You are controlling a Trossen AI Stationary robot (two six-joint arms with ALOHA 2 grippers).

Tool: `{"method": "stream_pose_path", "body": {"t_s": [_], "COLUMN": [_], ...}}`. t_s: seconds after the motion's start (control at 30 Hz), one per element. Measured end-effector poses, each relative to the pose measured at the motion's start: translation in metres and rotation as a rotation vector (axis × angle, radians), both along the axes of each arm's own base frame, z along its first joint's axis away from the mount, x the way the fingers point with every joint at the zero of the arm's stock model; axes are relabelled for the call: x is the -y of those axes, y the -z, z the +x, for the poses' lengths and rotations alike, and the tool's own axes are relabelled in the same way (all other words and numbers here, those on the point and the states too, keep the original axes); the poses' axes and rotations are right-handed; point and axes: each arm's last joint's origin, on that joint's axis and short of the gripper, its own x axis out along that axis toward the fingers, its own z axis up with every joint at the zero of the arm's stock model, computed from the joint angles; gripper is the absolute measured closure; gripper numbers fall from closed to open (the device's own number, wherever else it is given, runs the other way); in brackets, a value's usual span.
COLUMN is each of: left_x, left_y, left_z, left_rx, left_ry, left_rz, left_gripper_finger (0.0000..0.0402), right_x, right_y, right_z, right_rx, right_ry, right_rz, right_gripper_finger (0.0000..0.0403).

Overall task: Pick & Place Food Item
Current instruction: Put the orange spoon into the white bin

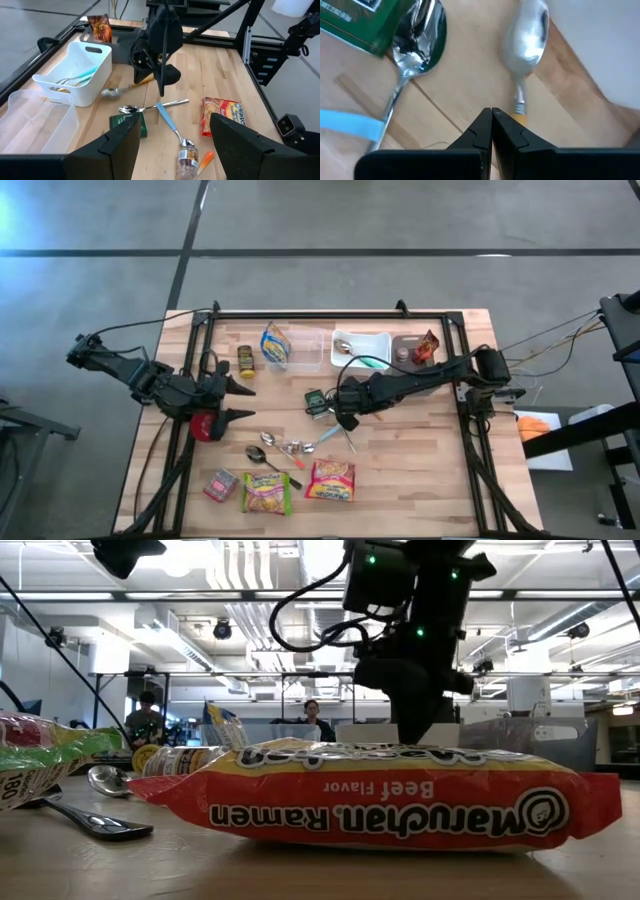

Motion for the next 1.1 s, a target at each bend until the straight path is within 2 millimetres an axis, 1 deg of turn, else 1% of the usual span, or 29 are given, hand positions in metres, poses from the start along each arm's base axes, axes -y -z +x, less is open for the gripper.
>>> {"method": "stream_pose_path", "body": {"t_s": [0.1, 0.3, 0.47, 0.57, 0.67, 0.87, 1.0, 1.1], "left_x": [0.000, 0.000, 0.000, 0.000, 0.000, 0.000, 0.000, 0.000], "left_y": [0.000, 0.000, -0.001, -0.001, -0.001, -0.001, -0.001, -0.001], "left_z": [0.000, 0.000, 0.000, 0.000, 0.000, 0.000, 0.000, 0.001], "left_rx": [0.000, 0.002, 0.010, 0.011, 0.011, 0.011, 0.011, 0.011], "left_ry": [0.001, 0.001, 0.001, 0.001, 0.004, 0.005, 0.006, 0.013], "left_rz": [0.000, -0.001, -0.004, -0.004, 0.003, 0.006, 0.009, 0.023], "left_gripper_finger": [0.0159, 0.0159, 0.0159, 0.0159, 0.0159, 0.0159, 0.0159, 0.0159], "right_x": [0.001, 0.002, 0.010, 0.013, 0.015, 0.016, 0.016, 0.011], "right_y": [0.007, 0.014, 0.018, 0.022, 0.027, 0.036, 0.034, 0.025], "right_z": [-0.006, -0.010, -0.012, -0.013, -0.015, -0.018, -0.015, -0.005], "right_rx": [-0.030, -0.030, -0.034, -0.028, -0.022, 0.010, 0.024, 0.064], "right_ry": [0.026, 0.047, 0.088, 0.088, 0.090, 0.073, 0.100, 0.059], "right_rz": [-0.001, -0.001, 0.007, 0.046, 0.070, 0.072, 0.085, 0.119], "right_gripper_finger": [0.0396, 0.0395, 0.0394, 0.0388, 0.0358, 0.0260, 0.0209, 0.0183]}}
